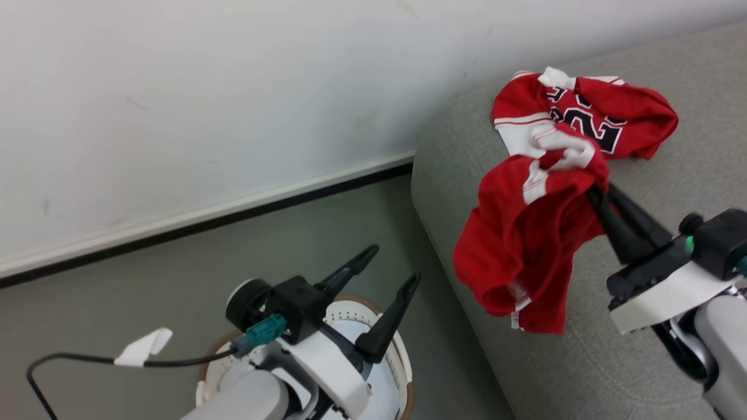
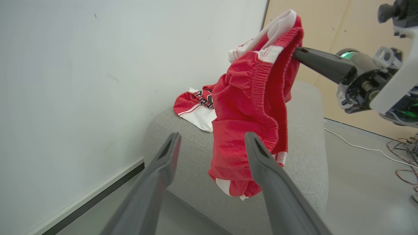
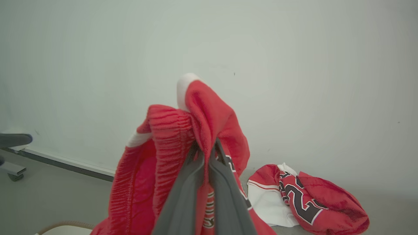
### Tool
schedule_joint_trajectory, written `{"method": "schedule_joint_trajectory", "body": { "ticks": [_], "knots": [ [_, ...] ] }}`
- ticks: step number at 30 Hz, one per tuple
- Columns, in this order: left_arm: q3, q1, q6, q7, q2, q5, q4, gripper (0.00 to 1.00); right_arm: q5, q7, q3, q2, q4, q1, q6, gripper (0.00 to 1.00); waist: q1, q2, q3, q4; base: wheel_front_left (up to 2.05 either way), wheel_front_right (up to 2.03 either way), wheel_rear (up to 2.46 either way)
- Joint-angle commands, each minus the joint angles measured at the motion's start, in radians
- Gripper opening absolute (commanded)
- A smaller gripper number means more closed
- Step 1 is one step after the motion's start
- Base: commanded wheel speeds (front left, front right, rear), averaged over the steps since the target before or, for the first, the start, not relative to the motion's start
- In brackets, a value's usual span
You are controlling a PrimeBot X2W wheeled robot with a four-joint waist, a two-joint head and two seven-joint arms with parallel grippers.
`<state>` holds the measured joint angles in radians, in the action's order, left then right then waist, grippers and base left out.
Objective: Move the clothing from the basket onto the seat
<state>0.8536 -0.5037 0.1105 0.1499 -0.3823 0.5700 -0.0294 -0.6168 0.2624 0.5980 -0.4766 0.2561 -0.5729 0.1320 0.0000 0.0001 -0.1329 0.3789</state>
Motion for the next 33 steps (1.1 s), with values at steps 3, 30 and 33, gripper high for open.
{"method": "schedule_joint_trajectory", "body": {
  "ticks": [3,30,33],
  "knots": [
    [-0.001,-0.04,-0.006,-0.013,-0.011,-0.024,0.013,1.0,0.047,0.003,-0.061,0.01,0.021,-0.056,-0.003,0.0,0.0,-0.0001,-0.075,-0.01,0.0,0.0,0.0],
    [-0.007,-0.317,-0.04,-0.023,0.029,-0.117,0.043,1.0,0.506,-0.102,-0.989,-0.143,0.689,-0.736,-0.003,0.0,0.0,-0.0001,-0.577,-0.25,0.0,0.0,0.0],
    [-0.006,-0.318,-0.038,-0.015,0.033,-0.118,0.037,1.0,0.586,-0.081,-1.075,-0.105,0.762,-0.697,-0.003,0.0,0.0,-0.0001,-0.582,-0.259,0.0,0.0,0.0]
  ]
}}
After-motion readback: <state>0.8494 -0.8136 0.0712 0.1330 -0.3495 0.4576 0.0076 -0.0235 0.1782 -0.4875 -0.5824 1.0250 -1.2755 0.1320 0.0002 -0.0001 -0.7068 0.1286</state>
